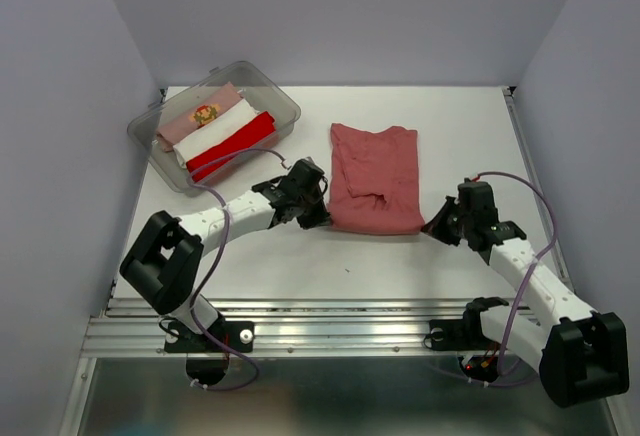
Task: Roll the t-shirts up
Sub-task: Roll the T-shirt to the center of the board.
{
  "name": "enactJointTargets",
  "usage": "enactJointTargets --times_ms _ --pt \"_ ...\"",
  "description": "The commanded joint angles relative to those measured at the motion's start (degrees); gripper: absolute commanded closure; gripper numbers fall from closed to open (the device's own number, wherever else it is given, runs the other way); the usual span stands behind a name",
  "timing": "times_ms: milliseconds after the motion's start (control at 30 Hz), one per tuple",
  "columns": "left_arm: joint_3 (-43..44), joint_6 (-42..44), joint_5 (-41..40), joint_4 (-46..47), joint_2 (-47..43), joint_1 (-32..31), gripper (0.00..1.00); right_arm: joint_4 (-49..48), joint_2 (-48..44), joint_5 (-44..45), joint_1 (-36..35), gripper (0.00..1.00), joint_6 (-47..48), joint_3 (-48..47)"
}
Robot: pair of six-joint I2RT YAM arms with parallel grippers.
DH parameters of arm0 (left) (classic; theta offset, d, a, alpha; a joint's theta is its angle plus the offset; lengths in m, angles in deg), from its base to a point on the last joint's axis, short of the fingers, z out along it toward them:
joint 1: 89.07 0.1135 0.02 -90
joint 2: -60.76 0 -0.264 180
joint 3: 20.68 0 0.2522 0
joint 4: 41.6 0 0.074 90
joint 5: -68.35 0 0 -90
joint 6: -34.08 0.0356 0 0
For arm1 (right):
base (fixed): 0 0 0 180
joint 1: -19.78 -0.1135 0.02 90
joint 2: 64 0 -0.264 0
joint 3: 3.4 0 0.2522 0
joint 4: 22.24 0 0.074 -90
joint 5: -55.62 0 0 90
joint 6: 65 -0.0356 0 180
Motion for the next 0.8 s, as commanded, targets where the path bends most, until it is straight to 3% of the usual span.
enactJointTargets --times_ms 0,767 --pt "4.8 1.5 -1.9 -4.2 1.0 0.8 1.0 -0.2 1.3 2.1 0.3 0.99 1.9 -4.3" --pt "19.1 8.0 0.1 -7.1 13.8 7.1 1.0 -7.8 17.9 6.6 0.3 0.99 5.3 -14.6"
